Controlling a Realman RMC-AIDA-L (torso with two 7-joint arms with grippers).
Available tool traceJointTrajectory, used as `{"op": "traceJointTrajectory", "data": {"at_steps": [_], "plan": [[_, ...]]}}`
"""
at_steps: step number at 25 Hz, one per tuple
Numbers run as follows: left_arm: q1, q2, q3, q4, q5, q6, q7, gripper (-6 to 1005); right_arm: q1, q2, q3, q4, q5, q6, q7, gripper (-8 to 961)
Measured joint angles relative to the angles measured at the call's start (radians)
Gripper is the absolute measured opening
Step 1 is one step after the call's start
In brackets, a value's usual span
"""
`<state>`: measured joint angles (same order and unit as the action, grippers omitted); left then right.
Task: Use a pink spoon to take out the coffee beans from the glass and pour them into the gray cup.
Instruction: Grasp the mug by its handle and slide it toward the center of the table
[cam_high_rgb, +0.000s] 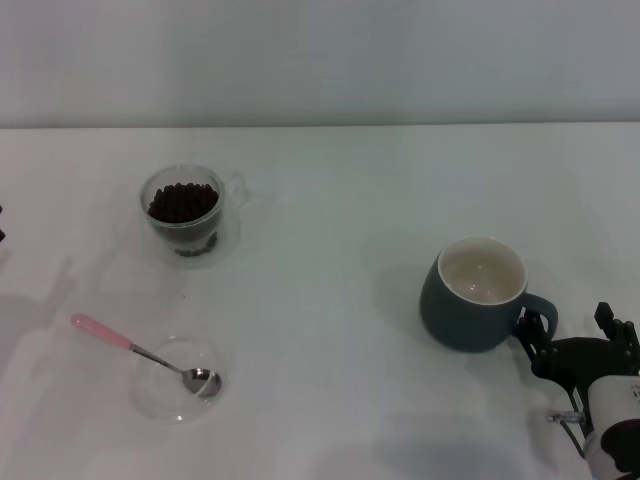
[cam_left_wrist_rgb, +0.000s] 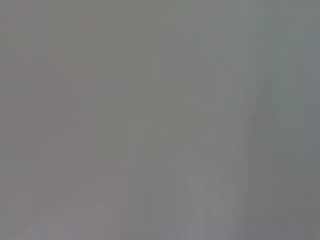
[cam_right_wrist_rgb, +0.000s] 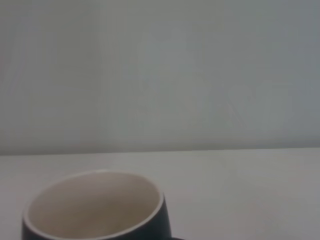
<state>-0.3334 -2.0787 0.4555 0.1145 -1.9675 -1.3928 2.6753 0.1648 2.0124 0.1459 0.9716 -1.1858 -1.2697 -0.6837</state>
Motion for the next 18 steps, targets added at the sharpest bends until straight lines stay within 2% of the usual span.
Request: {"op": "traceJointTrajectory", "data": {"at_steps": [13, 18], "plan": [[-0.004, 0.000, 0.000, -0.001, -0.013, 0.000, 0.000, 854, 0.008, -0.001, 0.008, -0.016, -0.033, 0.004, 0.018, 675], [-0.005, 0.000, 0.000, -0.001, -0.025, 0.000, 0.000, 854, 0.016, -0.001, 0.026, -0.029, -0.039, 0.017, 0.018, 501]]}}
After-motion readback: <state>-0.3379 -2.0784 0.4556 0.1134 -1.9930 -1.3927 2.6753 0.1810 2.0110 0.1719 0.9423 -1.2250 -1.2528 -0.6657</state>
